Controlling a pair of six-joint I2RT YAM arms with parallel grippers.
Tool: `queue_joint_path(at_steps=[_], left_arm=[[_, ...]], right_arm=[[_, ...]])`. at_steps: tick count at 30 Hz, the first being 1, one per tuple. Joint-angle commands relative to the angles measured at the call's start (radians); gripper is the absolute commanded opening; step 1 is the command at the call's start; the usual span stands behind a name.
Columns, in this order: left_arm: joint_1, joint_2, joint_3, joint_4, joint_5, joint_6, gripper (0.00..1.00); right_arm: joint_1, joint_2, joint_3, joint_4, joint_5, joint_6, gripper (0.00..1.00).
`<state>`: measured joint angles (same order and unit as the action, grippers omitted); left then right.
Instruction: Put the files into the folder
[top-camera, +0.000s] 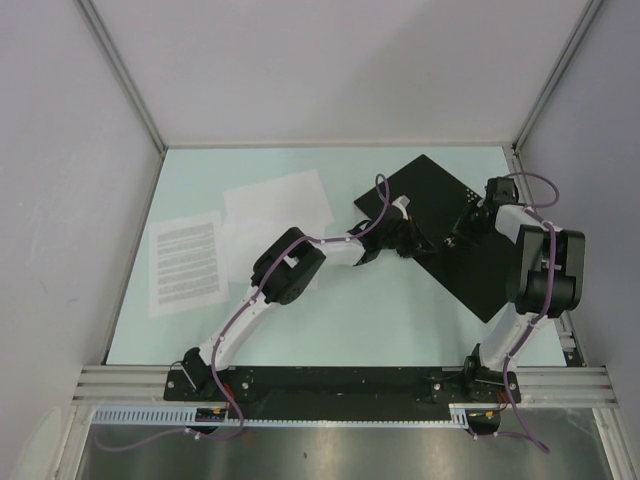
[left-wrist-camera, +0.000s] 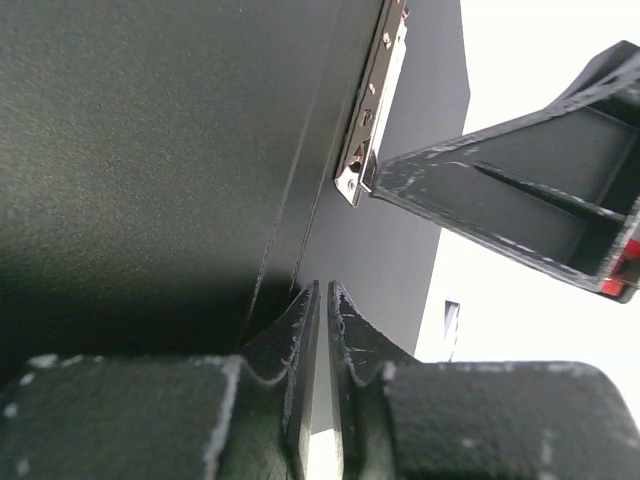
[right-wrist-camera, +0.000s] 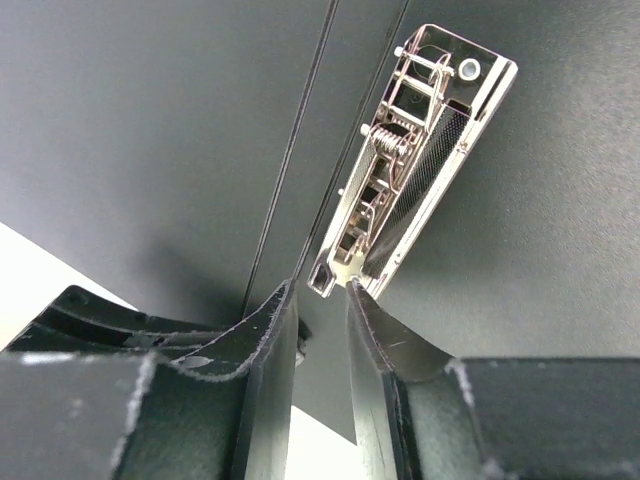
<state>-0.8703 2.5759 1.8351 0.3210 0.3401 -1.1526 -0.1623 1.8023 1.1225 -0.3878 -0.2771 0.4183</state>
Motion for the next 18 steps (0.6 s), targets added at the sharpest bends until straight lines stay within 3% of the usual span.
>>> queue_joint_path(at_steps=[1, 4, 5, 12, 18], left_arm=[[-0.002, -0.025, -0.030, -0.043, -0.059, 0.005, 0.14], [-0.002, -0.026, -0.034, -0.046, -0.064, 0.004, 0.14], [-0.002, -0.028, -0.039, -0.048, -0.065, 0.004, 0.14], [-0.002, -0.036, -0.046, -0.046, -0.075, 0.008, 0.14], [-0.001, -0.052, -0.065, -0.057, -0.098, -0.008, 0.13]], right_arm=[[0.006, 0.022, 0.022, 0.041, 0.012, 0.013, 0.31], [0.009, 0.032, 0.022, 0.044, 0.015, 0.014, 0.28], [0.009, 0.034, 0.022, 0.043, 0.015, 0.014, 0.21], [0.015, 0.035, 0.022, 0.040, 0.024, 0.014, 0.01], [0.014, 0.038, 0.023, -0.017, 0.093, -0.013, 0.00]])
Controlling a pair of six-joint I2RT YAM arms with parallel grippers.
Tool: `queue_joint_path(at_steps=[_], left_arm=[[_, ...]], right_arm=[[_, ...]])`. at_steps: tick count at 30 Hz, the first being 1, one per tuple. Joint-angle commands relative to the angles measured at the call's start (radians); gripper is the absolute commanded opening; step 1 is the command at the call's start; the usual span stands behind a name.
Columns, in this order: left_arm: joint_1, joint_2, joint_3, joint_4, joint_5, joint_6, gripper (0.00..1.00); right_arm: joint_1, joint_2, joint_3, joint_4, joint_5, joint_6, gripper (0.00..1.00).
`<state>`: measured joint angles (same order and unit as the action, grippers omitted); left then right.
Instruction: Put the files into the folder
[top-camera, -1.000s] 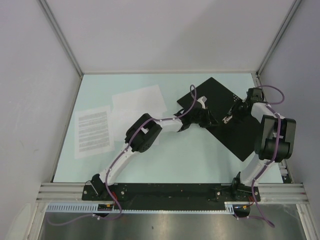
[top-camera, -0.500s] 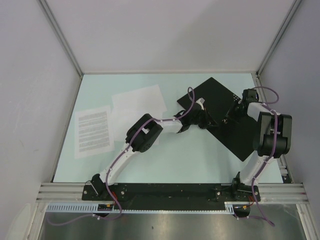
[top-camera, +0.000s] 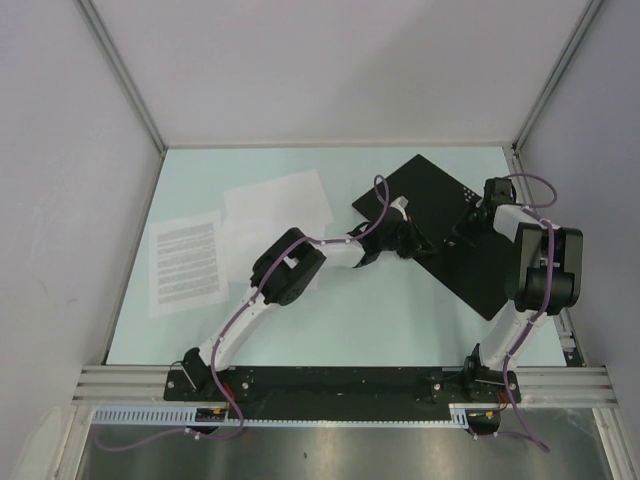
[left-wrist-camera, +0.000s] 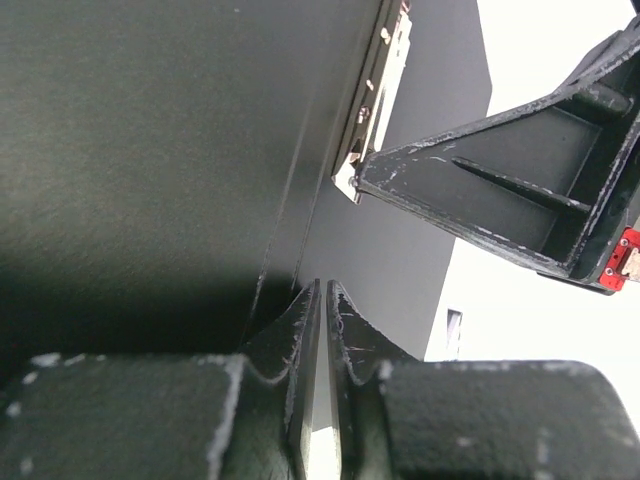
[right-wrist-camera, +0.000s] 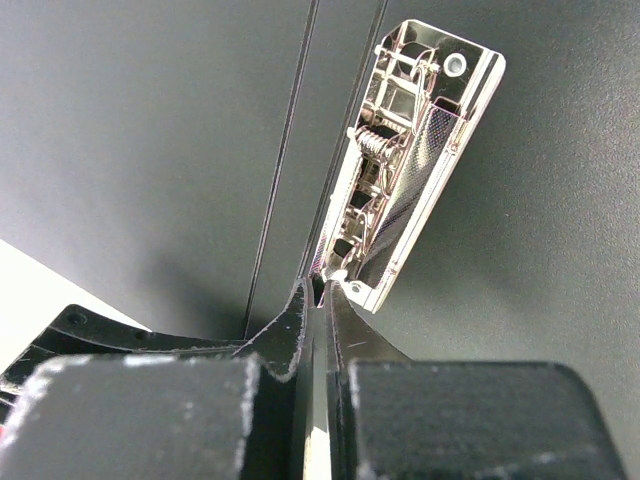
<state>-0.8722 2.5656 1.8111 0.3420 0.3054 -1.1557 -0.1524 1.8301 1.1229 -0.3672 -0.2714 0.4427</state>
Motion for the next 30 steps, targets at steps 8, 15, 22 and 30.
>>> queue_joint_path(at_steps=[8, 15, 22, 30], left_arm=[[0.006, -0.059, -0.075, -0.070, -0.097, -0.013, 0.10], [-0.007, -0.016, 0.085, -0.009, 0.009, 0.028, 0.13], [-0.004, 0.004, 0.022, -0.038, -0.058, -0.051, 0.11], [0.004, -0.033, -0.056, -0.112, -0.176, -0.130, 0.05]], right_arm=[[-0.015, 0.078, 0.021, -0.153, 0.240, -0.163, 0.00], [0.010, 0.127, 0.021, -0.165, 0.271, -0.185, 0.00], [0.001, 0.115, 0.017, -0.171, 0.325, -0.196, 0.00], [-0.015, -0.003, 0.017, -0.159, 0.293, -0.213, 0.00]])
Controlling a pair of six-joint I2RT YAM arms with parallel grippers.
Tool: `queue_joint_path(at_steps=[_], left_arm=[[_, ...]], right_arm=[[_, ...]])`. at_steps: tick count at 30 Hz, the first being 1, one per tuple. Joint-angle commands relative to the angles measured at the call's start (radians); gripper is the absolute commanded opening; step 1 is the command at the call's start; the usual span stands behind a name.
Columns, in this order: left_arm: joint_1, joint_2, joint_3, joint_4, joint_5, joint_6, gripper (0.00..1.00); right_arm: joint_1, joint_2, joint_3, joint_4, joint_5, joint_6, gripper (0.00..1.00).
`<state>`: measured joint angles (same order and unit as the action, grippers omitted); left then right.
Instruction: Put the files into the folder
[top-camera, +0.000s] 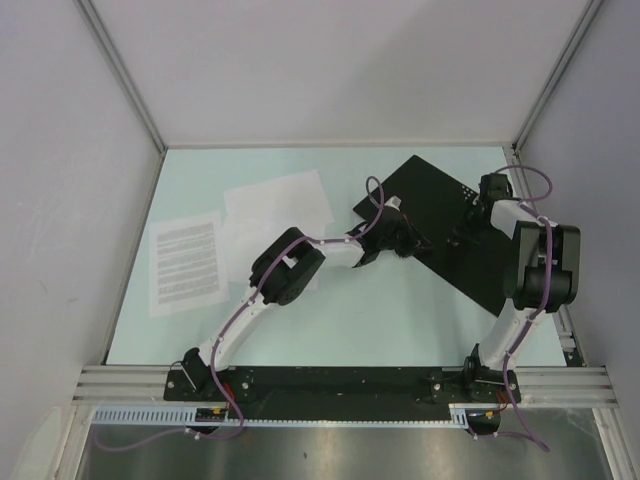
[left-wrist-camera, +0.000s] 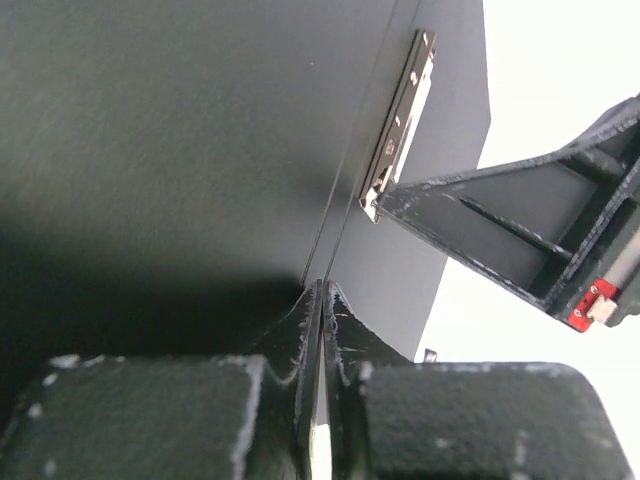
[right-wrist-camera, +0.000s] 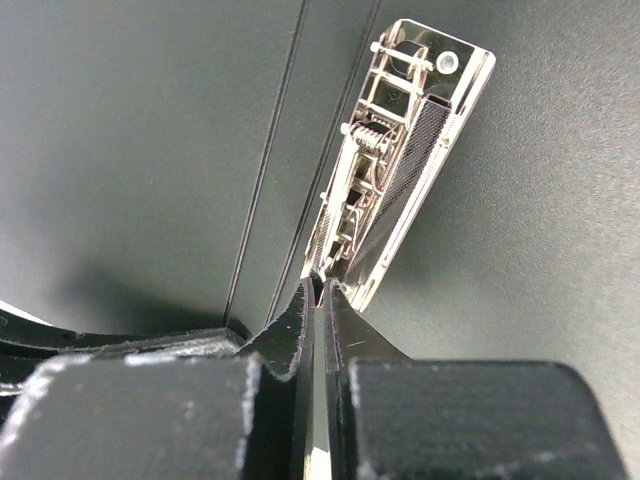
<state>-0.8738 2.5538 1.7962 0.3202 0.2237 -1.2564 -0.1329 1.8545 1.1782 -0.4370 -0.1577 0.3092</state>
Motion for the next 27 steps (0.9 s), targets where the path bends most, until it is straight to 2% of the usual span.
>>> queue_joint_path(at_steps=[1, 6, 10, 15, 16, 17, 21, 24, 27], left_arm=[[0.006, -0.024, -0.040, -0.087, -0.099, -0.014, 0.05], [0.004, -0.001, 0.008, -0.098, -0.078, 0.014, 0.05], [-0.002, -0.010, 0.034, -0.115, -0.070, 0.099, 0.05], [-0.005, -0.049, 0.051, -0.104, -0.026, 0.199, 0.10], [-0.005, -0.062, 0.051, -0.099, -0.008, 0.231, 0.11], [-0.005, -0.070, 0.054, -0.102, 0.002, 0.247, 0.14], [-0.005, -0.105, 0.068, -0.109, 0.052, 0.334, 0.21], [-0.007, -0.136, 0.069, -0.121, 0.088, 0.380, 0.27], [-0.005, -0.153, 0.069, -0.125, 0.126, 0.410, 0.33]], right_arm=[[-0.040, -0.035, -0.038, -0.091, 0.173, -0.081, 0.00], [-0.053, -0.067, -0.035, -0.065, 0.097, -0.078, 0.00], [-0.063, -0.086, -0.032, -0.022, 0.009, -0.049, 0.00], [-0.091, -0.075, -0.005, 0.072, -0.153, 0.017, 0.00], [-0.099, -0.071, -0.003, 0.083, -0.179, 0.030, 0.04], [-0.105, -0.066, -0.003, 0.105, -0.203, 0.059, 0.13], [-0.129, -0.041, -0.002, 0.153, -0.316, 0.116, 0.35], [-0.134, -0.037, -0.002, 0.185, -0.358, 0.145, 0.44], [-0.136, -0.029, -0.002, 0.224, -0.402, 0.180, 0.48]])
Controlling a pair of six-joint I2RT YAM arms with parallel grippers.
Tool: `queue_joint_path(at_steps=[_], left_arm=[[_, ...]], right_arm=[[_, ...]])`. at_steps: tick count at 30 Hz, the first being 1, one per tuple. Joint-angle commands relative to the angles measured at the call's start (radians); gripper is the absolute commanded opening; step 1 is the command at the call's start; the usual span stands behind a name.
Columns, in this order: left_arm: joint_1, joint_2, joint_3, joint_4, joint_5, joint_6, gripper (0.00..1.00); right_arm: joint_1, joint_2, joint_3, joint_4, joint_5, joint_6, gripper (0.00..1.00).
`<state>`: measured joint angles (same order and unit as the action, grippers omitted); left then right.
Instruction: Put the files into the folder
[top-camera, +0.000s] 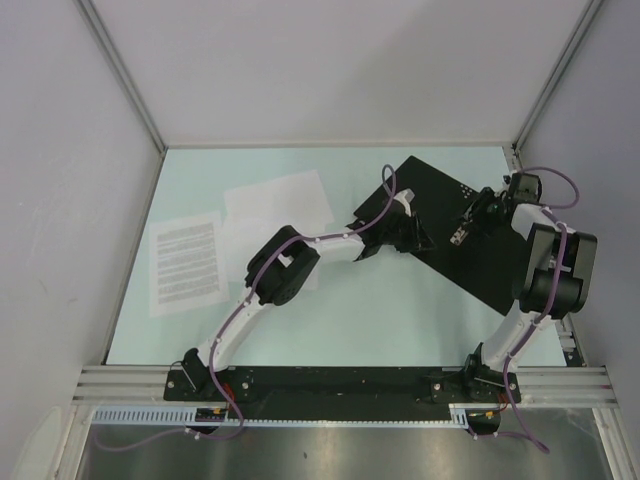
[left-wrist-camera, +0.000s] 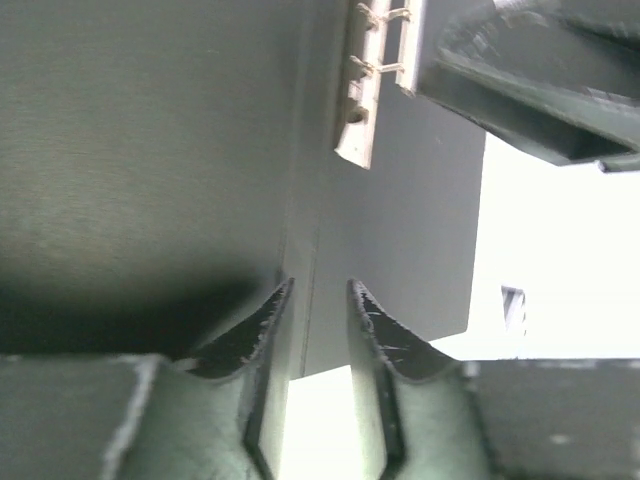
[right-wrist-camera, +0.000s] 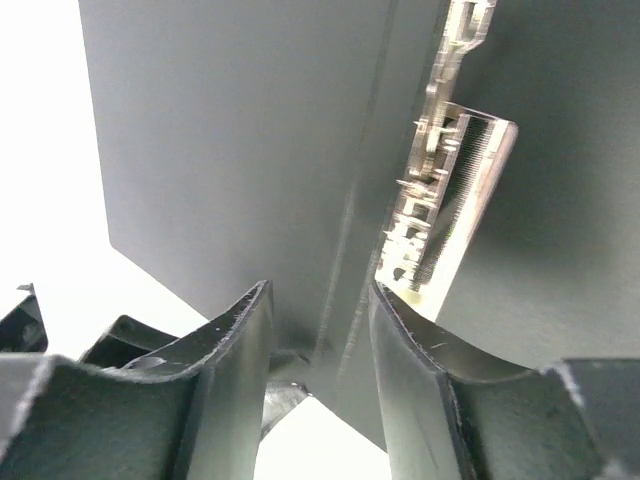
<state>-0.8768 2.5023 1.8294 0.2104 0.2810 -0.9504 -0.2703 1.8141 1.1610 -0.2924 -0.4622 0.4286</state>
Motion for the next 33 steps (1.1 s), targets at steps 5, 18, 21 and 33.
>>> queue_joint_path(at_steps=[5, 18, 21, 33], left_arm=[[-0.002, -0.114, 0.034, -0.020, 0.116, 0.128, 0.39], [-0.005, -0.302, -0.165, -0.052, 0.195, 0.269, 0.53], [-0.005, -0.350, -0.196, -0.080, 0.207, 0.302, 0.54], [0.091, -0.771, -0.611, -0.095, 0.196, 0.381, 0.66]], right_arm=[[0.000, -0.002, 0.016, 0.113, -0.107, 0.061, 0.56], [-0.090, 0.137, 0.110, 0.282, -0.167, -0.048, 0.76], [-0.098, 0.188, 0.176, 0.285, -0.170, -0.024, 0.76], [-0.060, 0.268, 0.383, 0.065, -0.060, -0.089, 0.78]])
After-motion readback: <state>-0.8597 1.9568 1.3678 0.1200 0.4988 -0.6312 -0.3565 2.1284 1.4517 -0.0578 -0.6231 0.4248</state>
